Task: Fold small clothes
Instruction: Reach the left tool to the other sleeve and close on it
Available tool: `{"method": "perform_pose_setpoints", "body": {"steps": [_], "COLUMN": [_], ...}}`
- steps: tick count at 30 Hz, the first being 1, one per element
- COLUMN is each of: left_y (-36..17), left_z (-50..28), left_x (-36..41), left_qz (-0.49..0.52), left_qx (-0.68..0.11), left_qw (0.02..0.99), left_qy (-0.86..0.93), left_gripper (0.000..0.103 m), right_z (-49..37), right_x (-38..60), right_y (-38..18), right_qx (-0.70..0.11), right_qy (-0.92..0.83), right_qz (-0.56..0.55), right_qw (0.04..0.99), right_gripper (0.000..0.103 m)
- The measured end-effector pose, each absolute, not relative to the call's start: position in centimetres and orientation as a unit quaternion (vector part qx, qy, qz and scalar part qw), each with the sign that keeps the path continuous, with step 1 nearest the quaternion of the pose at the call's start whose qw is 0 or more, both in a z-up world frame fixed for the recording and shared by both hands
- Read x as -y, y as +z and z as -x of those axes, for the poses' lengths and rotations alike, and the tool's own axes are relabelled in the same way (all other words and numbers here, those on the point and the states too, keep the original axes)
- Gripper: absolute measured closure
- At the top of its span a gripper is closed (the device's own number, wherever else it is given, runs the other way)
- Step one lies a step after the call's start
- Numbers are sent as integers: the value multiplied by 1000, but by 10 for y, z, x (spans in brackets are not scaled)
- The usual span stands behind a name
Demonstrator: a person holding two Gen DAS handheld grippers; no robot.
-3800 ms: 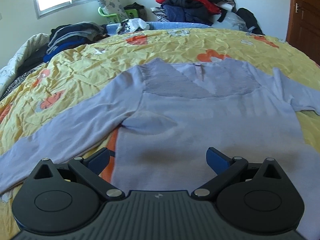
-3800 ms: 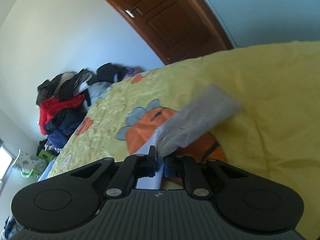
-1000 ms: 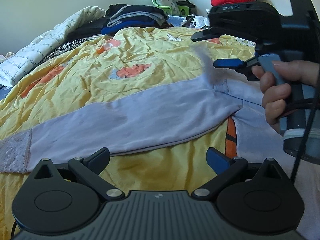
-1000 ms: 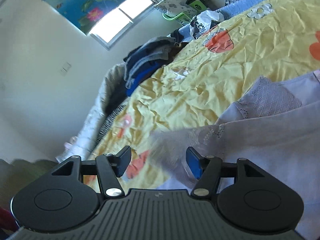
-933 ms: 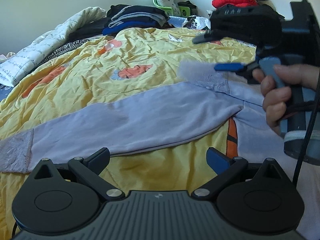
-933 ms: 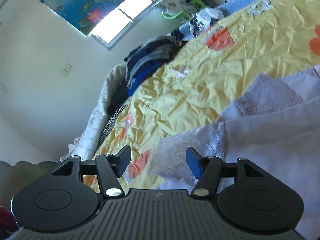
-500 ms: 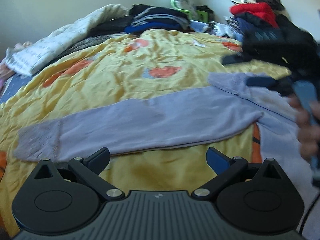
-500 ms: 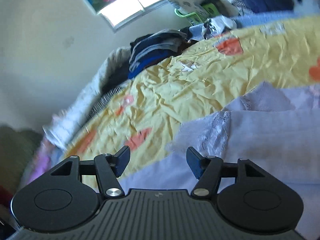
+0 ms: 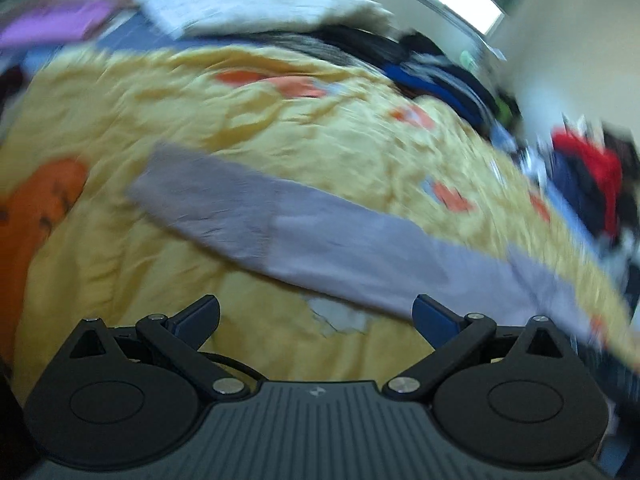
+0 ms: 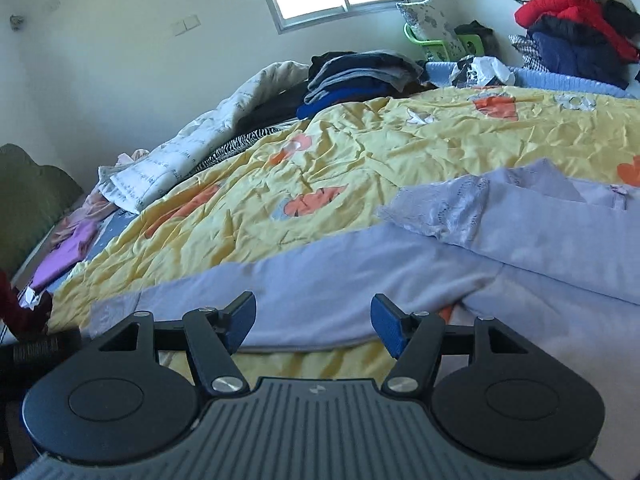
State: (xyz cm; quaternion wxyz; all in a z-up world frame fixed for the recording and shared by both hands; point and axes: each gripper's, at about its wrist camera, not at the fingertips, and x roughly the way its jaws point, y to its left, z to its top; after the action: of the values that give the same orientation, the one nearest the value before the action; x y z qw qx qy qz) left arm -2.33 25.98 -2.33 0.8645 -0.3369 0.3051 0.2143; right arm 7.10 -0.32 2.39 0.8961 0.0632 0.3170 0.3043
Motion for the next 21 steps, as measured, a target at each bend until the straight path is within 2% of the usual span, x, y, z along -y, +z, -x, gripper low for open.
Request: {"method": "perform_pose_setpoints", "body": {"steps": [4, 10, 19, 21], "left_y": [-36, -48, -51, -52], "left_z": [34, 26, 5, 2], "left_x": [-288, -308, -324, -324], "left_qz": [434, 507, 523, 521], "left_qx": [-235, -179, -153, -152], "left_qw": [846, 823, 817, 818], "left_qy": [201, 184, 188, 191], "left_gripper": [0, 0, 0, 8], "right_z": [-65, -55, -52, -50], "right_x": [14, 22, 36, 42], "right_y": [27, 28, 31, 32], "right_qx": [-310, -290, -289, -286], "right_qy": [299, 290, 273, 265], "right_qz": [-72, -50, -55, -52], "right_qw": [900, 911, 916, 919], "right_gripper": [31, 27, 25, 25]}}
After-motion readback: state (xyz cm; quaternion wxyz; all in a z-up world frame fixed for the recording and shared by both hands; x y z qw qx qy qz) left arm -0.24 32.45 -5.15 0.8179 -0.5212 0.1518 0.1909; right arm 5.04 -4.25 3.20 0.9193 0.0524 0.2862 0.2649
